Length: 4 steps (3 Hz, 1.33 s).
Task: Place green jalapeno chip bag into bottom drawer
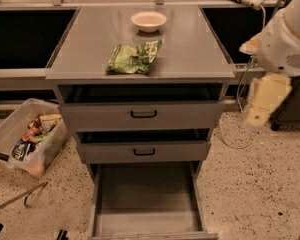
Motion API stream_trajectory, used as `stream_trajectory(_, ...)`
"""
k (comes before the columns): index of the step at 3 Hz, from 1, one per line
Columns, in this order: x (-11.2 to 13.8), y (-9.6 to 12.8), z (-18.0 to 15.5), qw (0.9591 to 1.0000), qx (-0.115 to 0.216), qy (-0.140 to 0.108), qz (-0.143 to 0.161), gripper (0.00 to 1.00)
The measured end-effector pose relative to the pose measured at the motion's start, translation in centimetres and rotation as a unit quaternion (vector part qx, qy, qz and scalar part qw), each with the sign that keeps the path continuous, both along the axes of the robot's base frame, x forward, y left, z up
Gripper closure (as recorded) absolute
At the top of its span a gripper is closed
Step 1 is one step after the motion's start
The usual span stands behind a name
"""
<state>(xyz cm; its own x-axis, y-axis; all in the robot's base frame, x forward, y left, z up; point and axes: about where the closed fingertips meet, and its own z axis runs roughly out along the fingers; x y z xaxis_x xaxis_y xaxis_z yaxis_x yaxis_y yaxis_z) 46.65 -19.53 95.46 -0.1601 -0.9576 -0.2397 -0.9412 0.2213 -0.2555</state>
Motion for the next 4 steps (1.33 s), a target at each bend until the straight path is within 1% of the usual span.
stream_trajectory(1, 7.6, 5.7, -4.1, 0.9962, 0.039, -0.031, 0.072, 0.0)
stream_trajectory(2, 15.3, 11.0, -5.8, 0.9873, 0.066, -0.089, 0.114, 0.0)
stream_trajectory(3, 20.3, 14.9, -6.4, 0.9822, 0.045, -0.125, 0.133, 0.0)
stream_trajectory(4, 20.4, 14.9, -6.4, 0.982, 0.045, -0.125, 0.134, 0.0)
